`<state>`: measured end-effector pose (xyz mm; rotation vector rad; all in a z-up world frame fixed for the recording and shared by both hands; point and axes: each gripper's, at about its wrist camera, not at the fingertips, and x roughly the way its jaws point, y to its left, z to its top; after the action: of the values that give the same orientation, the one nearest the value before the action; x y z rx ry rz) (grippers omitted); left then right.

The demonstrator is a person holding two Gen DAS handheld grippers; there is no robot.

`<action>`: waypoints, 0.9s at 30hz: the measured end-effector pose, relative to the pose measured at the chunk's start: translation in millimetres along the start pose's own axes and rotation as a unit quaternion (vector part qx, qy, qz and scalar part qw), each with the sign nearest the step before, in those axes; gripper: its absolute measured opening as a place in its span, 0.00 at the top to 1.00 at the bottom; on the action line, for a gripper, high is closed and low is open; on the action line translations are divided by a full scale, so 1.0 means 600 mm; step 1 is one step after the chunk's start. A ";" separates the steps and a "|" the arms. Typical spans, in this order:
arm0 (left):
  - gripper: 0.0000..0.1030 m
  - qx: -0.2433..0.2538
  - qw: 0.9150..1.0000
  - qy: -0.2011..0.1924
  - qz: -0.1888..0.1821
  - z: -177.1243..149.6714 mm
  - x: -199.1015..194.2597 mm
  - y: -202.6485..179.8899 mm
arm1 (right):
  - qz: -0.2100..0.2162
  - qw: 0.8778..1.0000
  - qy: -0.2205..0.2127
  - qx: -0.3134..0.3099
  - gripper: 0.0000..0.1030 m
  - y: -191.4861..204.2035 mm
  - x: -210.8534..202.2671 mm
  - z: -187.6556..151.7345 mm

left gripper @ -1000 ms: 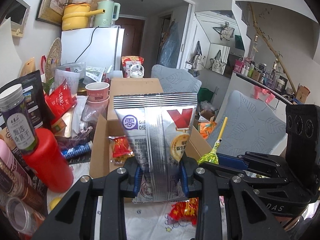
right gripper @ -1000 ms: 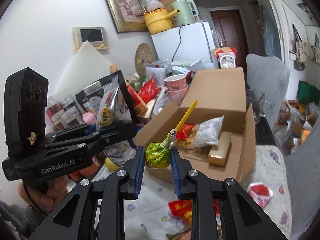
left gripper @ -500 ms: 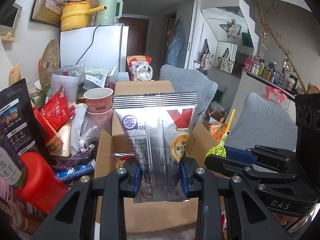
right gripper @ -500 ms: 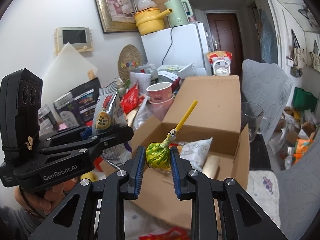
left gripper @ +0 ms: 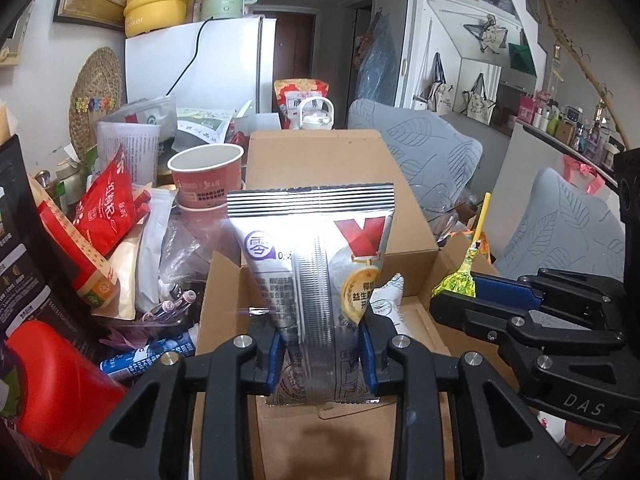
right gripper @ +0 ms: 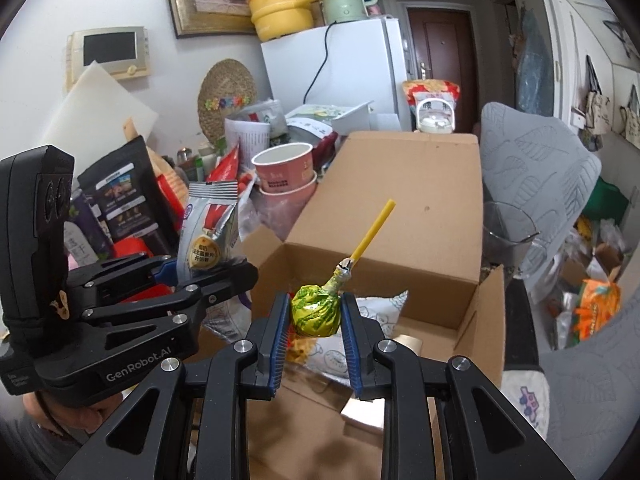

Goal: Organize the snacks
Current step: 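Carry the silver bag with the left tool while the right tool carries the lollipop over the box, then release the silver bag with the left tool while the right tool drops the lollipop inside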

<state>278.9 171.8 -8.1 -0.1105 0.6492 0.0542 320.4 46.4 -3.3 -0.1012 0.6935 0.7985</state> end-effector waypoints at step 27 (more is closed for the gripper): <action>0.69 -0.001 0.988 0.146 0.040 -0.035 0.125 -0.003 | -0.089 0.990 0.113 0.002 0.74 -0.037 0.090 -0.034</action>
<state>326.2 168.9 -69.9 -0.0950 0.9465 0.1181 351.6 57.8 -55.7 -0.2495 0.8869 0.6193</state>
